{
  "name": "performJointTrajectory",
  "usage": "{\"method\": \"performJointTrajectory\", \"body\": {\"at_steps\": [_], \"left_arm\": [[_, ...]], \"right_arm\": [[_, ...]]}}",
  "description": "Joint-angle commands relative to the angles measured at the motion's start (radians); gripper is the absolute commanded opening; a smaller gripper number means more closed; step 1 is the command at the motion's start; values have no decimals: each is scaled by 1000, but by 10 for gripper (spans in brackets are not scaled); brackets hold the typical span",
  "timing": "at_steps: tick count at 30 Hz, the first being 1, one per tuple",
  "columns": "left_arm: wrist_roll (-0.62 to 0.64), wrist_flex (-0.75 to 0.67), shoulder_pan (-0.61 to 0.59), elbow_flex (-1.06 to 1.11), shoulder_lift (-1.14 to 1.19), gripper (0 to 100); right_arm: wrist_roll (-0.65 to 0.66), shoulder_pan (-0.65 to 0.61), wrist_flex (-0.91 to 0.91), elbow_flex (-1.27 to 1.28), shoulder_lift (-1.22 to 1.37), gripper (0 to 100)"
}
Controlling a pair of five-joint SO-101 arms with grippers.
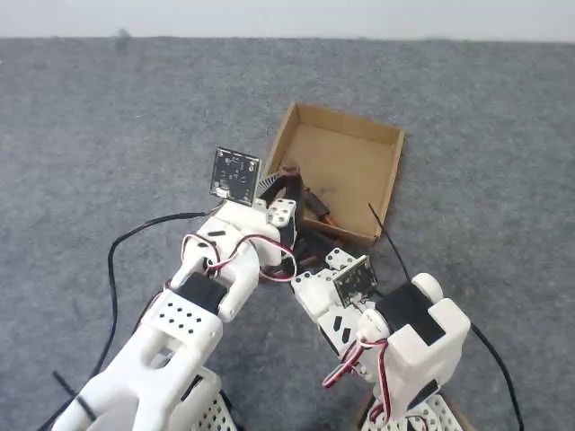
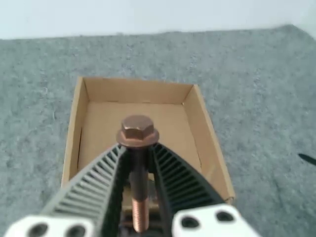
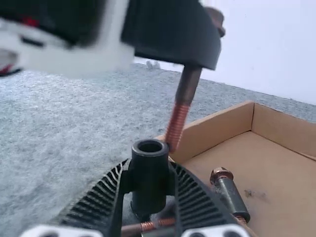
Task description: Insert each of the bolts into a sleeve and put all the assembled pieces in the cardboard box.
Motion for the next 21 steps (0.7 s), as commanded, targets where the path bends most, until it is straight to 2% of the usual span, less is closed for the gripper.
{"method": "performJointTrajectory", "body": {"at_steps": [1,17,21], "left_arm": [[11,0,6,-19,-44,12],[12,2,8,-8,-81,12],[11,86,17,8,-206,12]], "right_arm": [[14,24,2,-31,-45,6],[15,25,4,-31,-45,6],[15,27,4,-31,-45,6]]}}
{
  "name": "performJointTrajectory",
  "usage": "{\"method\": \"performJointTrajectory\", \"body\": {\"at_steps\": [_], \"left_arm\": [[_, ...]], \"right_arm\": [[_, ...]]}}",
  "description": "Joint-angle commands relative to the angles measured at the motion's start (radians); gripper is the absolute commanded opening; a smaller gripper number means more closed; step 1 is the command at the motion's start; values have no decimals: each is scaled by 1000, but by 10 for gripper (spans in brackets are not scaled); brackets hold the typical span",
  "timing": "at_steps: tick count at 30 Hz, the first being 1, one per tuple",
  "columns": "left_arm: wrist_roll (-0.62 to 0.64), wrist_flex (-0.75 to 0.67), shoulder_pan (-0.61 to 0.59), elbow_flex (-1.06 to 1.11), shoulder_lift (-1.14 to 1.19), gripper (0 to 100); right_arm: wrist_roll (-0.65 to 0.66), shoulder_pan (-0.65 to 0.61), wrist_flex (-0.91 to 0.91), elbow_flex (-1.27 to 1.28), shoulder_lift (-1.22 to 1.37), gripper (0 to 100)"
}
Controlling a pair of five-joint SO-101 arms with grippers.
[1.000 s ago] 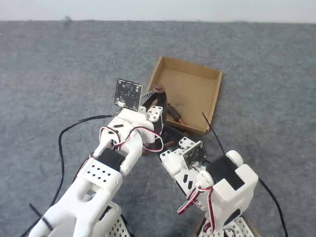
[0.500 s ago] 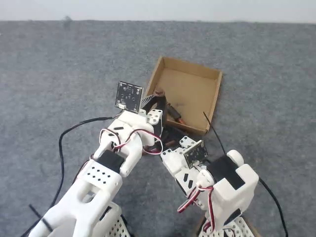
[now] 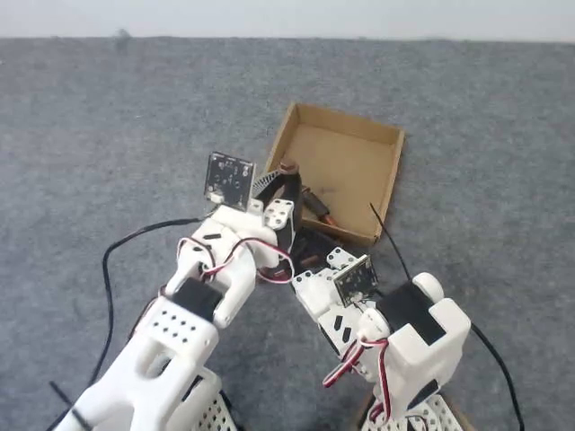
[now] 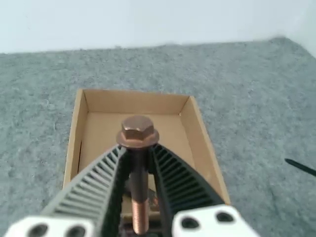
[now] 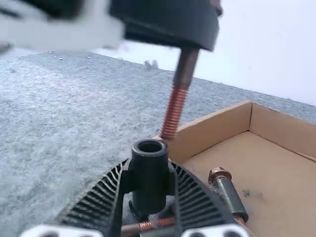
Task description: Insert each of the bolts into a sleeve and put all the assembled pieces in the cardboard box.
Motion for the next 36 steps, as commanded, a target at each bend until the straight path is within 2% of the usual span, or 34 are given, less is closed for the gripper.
{"method": "performJointTrajectory", "body": {"at_steps": [1,21,26,36], "left_arm": [[11,58,15,-4,-129,12],[12,60,51,67,-172,12],[12,-11,51,101,-172,11],[12,-18,51,104,-170,11]], "right_arm": [[12,27,4,-31,-45,6],[18,51,-4,-17,-56,6],[18,51,-5,-12,-58,6],[20,30,-7,3,-59,6]]}}
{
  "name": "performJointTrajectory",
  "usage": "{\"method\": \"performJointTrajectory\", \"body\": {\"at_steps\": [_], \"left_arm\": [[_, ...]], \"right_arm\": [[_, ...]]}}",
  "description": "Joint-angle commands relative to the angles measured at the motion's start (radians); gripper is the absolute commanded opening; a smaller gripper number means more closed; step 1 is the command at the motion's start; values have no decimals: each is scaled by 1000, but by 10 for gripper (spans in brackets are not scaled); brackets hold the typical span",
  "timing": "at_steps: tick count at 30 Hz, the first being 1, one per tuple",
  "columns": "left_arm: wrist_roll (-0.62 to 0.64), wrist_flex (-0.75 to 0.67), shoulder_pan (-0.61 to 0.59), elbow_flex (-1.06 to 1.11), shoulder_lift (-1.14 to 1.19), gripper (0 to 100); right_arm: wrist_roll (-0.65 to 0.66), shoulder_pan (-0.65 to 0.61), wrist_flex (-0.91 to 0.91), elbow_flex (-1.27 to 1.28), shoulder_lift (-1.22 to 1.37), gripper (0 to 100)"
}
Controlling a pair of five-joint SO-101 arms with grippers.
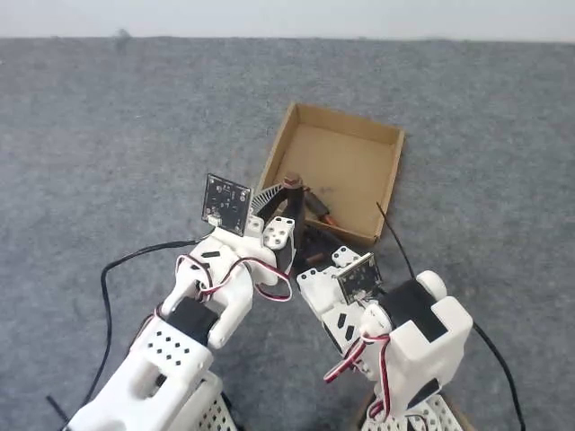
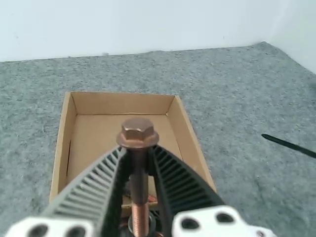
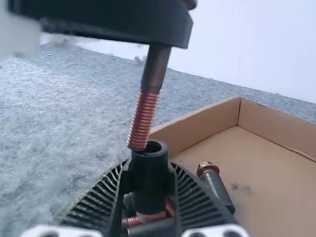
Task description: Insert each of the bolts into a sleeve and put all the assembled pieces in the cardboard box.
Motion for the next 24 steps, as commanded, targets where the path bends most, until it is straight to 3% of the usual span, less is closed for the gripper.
{"method": "performJointTrajectory", "body": {"at_steps": [1,7,11,24], "left_arm": [[18,-26,5,-8,-23,11],[18,-60,5,5,-23,11],[17,-143,6,48,-23,11],[17,-143,0,62,-23,11]], "right_arm": [[12,-5,-10,2,-61,6],[110,-7,-39,18,-61,6],[110,-19,-61,29,-61,6],[110,-8,-65,29,-61,6]]}}
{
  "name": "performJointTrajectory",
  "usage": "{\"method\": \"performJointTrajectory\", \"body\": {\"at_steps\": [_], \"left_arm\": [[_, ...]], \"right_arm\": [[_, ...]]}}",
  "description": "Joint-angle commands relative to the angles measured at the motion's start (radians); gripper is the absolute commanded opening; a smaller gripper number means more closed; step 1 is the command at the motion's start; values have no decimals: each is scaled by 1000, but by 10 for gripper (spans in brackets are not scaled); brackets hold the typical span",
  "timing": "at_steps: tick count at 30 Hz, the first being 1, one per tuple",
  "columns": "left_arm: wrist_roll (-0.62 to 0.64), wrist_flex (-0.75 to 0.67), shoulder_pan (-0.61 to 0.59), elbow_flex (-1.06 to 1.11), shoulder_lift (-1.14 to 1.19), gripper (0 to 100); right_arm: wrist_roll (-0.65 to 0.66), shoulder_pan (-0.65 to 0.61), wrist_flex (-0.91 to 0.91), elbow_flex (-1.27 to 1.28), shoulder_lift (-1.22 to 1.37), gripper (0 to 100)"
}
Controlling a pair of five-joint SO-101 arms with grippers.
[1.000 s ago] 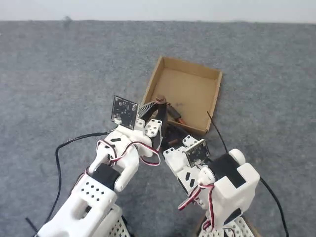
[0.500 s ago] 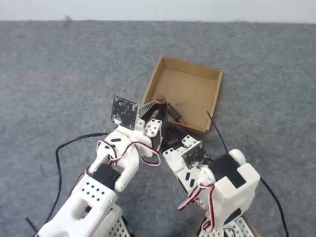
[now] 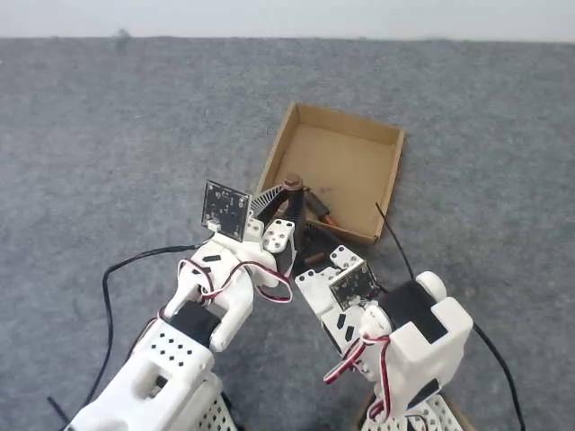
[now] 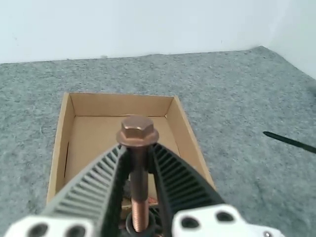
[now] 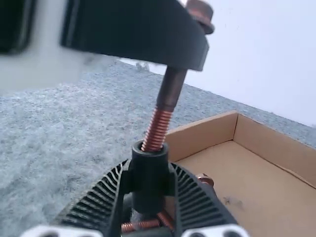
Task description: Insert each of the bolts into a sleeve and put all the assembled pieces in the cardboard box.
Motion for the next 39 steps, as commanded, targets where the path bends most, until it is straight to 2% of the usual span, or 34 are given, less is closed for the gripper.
{"method": "performJointTrajectory", "body": {"at_steps": [1,10,16,18,34,39], "left_arm": [[11,-34,-2,8,-23,11],[9,-32,-17,33,-23,15],[9,-29,-46,67,-23,159],[9,-29,-58,81,-23,179],[5,-35,-57,88,-34,181],[-138,-29,-57,27,-31,181]], "right_arm": [[12,7,-36,18,-61,6],[12,24,-30,14,-61,6],[12,28,-28,15,-61,6],[12,33,-36,12,-61,6],[12,35,-27,3,-53,6],[12,33,-27,2,-51,6]]}}
